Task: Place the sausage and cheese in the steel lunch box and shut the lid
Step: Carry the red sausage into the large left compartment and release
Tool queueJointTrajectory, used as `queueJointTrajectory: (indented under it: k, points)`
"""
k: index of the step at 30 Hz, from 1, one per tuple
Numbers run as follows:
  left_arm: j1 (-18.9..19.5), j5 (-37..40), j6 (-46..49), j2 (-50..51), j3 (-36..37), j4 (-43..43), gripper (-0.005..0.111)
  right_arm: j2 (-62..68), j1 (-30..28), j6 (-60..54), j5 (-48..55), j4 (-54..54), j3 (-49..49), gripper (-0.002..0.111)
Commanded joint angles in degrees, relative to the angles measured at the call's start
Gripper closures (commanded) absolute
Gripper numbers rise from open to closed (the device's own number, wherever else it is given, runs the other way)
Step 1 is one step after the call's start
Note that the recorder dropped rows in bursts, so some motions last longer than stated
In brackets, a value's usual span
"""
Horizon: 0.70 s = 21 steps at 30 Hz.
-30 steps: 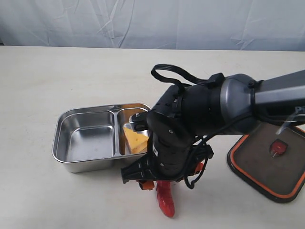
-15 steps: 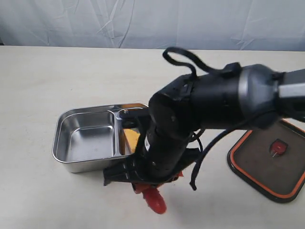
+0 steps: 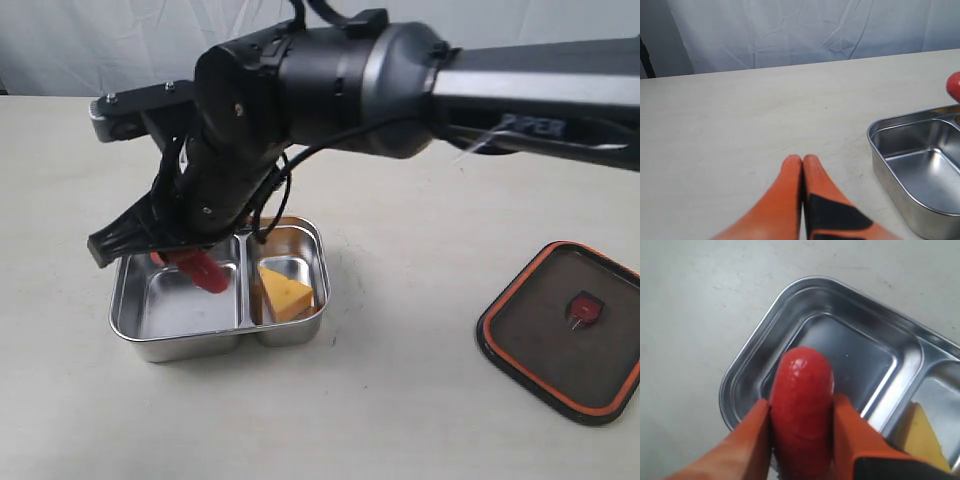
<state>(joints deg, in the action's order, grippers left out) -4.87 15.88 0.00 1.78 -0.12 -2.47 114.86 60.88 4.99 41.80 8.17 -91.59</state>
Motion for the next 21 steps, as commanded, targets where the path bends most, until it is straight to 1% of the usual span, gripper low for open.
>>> queueJointTrajectory:
  k: [1,5,7,10,11,12,14,17,18,19,20,21]
  points:
    - [-0.4,-0.5,0.0,-0.4,0.1,-0.2,0.107,4.7,-0.3,-2.1,3.1,-1.1,-4.0,0.109]
    - [-0.4,-0.5,0.0,-0.4,0.1,-0.2,0.107,6.0,-0.1,-10.2,1.2,-0.1,-4.3,0.109]
    - [-0.4,-0.5,0.0,-0.4,0.1,-0.2,0.107,5.9,-0.1,-10.8,-0.3,2.3,-4.3,0.109]
    - [-0.4,-0.5,0.0,-0.4,0.1,-0.2,0.107,6.0,-0.1,-10.8,-0.5,2.3,-4.3,0.108]
    - [-0.4,-0.5,0.0,-0.4,0.1,-0.2,0.107,6.0,-0.1,-10.8,-0.5,2.3,-4.3,0.103]
    - [-0.4,-0.5,0.0,-0.4,0.1,-0.2,0.107,6.0,-0.1,-10.8,-0.6,2.3,-4.3,0.097]
    - [-0.4,-0.5,0.0,-0.4,0.1,-0.2,0.107,6.0,-0.1,-10.8,-1.2,2.3,-4.3,0.079]
    - [-0.4,-0.5,0.0,-0.4,0.1,-0.2,0.107,6.0,-0.1,-10.6,-1.6,2.6,-4.3,0.043]
    - [-0.4,-0.5,0.0,-0.4,0.1,-0.2,0.107,6.0,-0.1,-10.3,-1.3,3.5,-4.3,0.036]
    - [-0.4,-0.5,0.0,-0.4,0.1,-0.2,0.107,6.0,-0.1,-10.2,-0.3,4.6,-4.4,0.033]
    - [-0.4,-0.5,0.0,-0.4,0.1,-0.2,0.107,6.0,-0.3,-10.0,1.6,5.7,-4.9,0.034]
    - [-0.4,-0.5,0.0,-0.4,0.1,-0.2,0.107,6.0,-0.3,-10.0,2.9,6.1,-5.2,0.038]
